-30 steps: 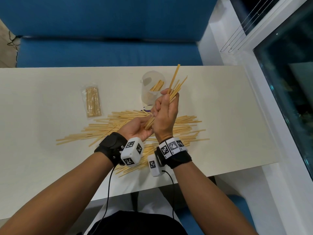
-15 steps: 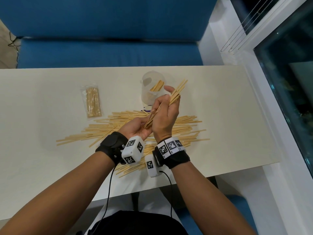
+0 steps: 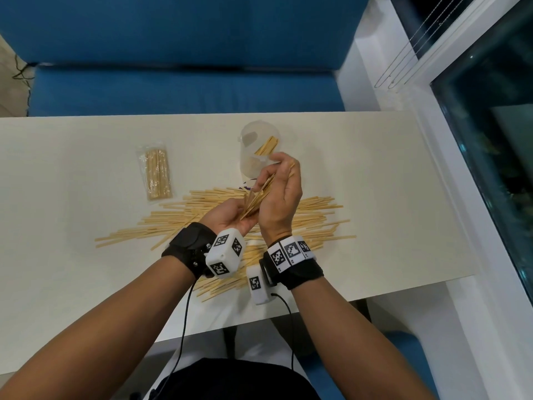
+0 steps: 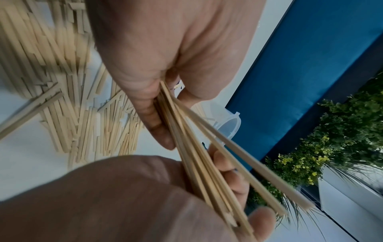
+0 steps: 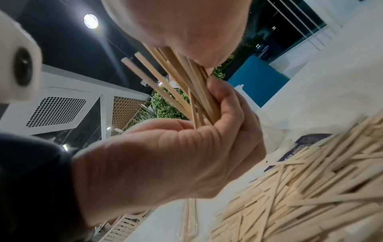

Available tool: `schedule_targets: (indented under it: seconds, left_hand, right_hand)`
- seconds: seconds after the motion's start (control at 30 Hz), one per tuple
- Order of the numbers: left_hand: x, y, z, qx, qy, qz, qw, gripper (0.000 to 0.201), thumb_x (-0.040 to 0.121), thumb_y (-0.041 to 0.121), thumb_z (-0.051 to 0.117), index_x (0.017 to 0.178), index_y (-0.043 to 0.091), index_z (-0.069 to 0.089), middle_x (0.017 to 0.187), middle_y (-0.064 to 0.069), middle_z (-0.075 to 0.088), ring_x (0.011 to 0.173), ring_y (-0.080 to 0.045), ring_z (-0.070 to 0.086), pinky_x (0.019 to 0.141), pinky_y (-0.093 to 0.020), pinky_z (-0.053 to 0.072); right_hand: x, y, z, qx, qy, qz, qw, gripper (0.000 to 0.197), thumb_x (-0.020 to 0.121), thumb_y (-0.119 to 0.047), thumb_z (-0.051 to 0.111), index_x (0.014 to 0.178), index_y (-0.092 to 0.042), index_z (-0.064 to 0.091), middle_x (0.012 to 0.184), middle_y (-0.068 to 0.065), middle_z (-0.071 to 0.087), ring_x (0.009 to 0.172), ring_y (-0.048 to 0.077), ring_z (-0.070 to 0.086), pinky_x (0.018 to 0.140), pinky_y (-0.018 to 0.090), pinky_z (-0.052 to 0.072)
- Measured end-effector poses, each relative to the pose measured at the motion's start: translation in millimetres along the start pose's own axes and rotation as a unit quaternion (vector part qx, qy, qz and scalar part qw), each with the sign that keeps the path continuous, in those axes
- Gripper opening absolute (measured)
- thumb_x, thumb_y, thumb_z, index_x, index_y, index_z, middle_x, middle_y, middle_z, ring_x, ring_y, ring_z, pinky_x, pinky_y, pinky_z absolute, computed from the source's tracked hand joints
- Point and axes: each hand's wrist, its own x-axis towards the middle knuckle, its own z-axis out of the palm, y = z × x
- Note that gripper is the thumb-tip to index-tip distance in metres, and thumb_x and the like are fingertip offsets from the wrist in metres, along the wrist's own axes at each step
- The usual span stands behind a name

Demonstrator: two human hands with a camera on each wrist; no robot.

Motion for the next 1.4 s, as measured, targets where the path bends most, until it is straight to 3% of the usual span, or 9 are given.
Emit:
schedule_targets:
  seconds: [0.13,0.3,0.47,0.57,0.67,0.87,1.13,1.27,1.4]
  left_hand:
    - [3.1,1.1,-3.8,-0.024,0.017,-0.008,1.000,0.039,0.097,-0.012,0.033,0.077,-0.012,0.067,0.079,-0.020,0.066,0.080,-0.026,0.070,0.081,-0.044,0.058]
    - [1.0,-0.1,-1.3,-0.014,0.061,-0.009,0.998,0.024,0.100,-0.010,0.037,0.093,-0.011,0.061,0.081,-0.022,0.068,0.074,-0.029,0.072,0.054,-0.039,0.061]
    - [10.6,3.9,-6.1,0.006,0.131,-0.012,0.991,0.025,0.108,0.009,0.035,0.097,0.005,0.057,0.096,-0.010,0.060,0.076,-0.016,0.069,0.053,-0.026,0.059]
    - [9.3,6.5,-8.7,0.007,0.126,-0.016,0.992,0.029,0.109,0.014,0.033,0.108,0.007,0.061,0.106,-0.008,0.065,0.092,-0.019,0.068,0.074,-0.027,0.061]
    - [9.7,4.4,-13.5,-0.011,0.101,-0.016,0.995,0.031,0.098,-0.011,0.032,0.119,-0.009,0.054,0.113,-0.024,0.066,0.105,-0.033,0.068,0.082,-0.049,0.061]
    - [5.7,10.3,0.7,0.056,0.017,-0.033,0.998,0.020,0.102,0.002,0.041,0.109,-0.004,0.058,0.096,-0.018,0.067,0.093,-0.027,0.066,0.113,-0.034,0.040]
    - [4.9,61.5,28.3,0.121,0.011,0.060,0.991,0.018,0.102,0.011,0.049,0.108,0.003,0.064,0.116,-0.018,0.070,0.109,-0.032,0.069,0.091,-0.039,0.059]
    - [10.1,87.5,37.1,0.277,0.080,0.166,0.943,0.022,0.102,0.015,0.056,0.119,0.004,0.064,0.109,-0.014,0.072,0.092,-0.025,0.071,0.084,-0.037,0.057]
    - [24.5,101.8,36.9,0.517,0.157,0.252,0.803,0.037,0.095,0.022,0.069,0.128,0.013,0.055,0.125,-0.012,0.063,0.105,-0.025,0.064,0.088,-0.038,0.056]
  right_hand:
    - [-2.0,-4.9,-2.6,0.016,0.003,-0.004,1.000,0.031,0.113,-0.008,0.030,0.135,-0.015,0.050,0.070,0.018,0.053,0.059,0.041,0.051,0.058,0.047,0.051]
    - [-7.1,3.1,-3.2,0.016,-0.029,0.001,0.999,0.018,0.102,-0.007,0.038,0.100,-0.002,0.055,0.070,0.005,0.053,0.058,0.040,0.050,0.055,0.056,0.048]
    - [-12.3,-3.6,-7.4,0.002,-0.124,-0.008,0.992,0.028,0.099,-0.025,0.061,0.105,-0.002,0.048,0.087,0.020,0.055,0.078,0.039,0.056,0.075,0.053,0.052]
    - [-9.2,-0.8,-8.2,-0.042,-0.149,0.015,0.988,0.034,0.092,-0.015,0.077,0.105,-0.007,0.046,0.086,0.017,0.059,0.076,0.036,0.061,0.076,0.053,0.056]
    - [-1.8,7.7,-8.0,-0.062,-0.132,0.047,0.988,0.015,0.103,-0.016,0.063,0.108,-0.012,0.049,0.077,0.011,0.060,0.056,0.025,0.056,0.057,0.049,0.055]
    - [36.3,5.9,2.2,-0.026,-0.067,0.120,0.990,0.012,0.109,-0.033,0.049,0.108,-0.023,0.054,0.066,-0.006,0.050,0.055,0.015,0.042,0.050,0.033,0.039]
    - [128.3,-46.7,34.7,0.097,-0.018,0.081,0.992,0.014,0.112,-0.019,0.043,0.102,-0.011,0.047,0.063,0.004,0.030,0.053,0.018,0.025,0.046,0.032,0.024]
    - [162.2,-38.2,50.2,0.091,0.012,0.062,0.994,0.020,0.113,-0.023,0.041,0.100,-0.010,0.048,0.064,0.004,0.035,0.054,0.018,0.029,0.047,0.032,0.030]
    - [168.5,-2.6,58.1,0.030,0.036,0.074,0.996,0.022,0.112,-0.026,0.041,0.100,-0.011,0.050,0.066,0.005,0.043,0.060,0.026,0.040,0.054,0.031,0.043]
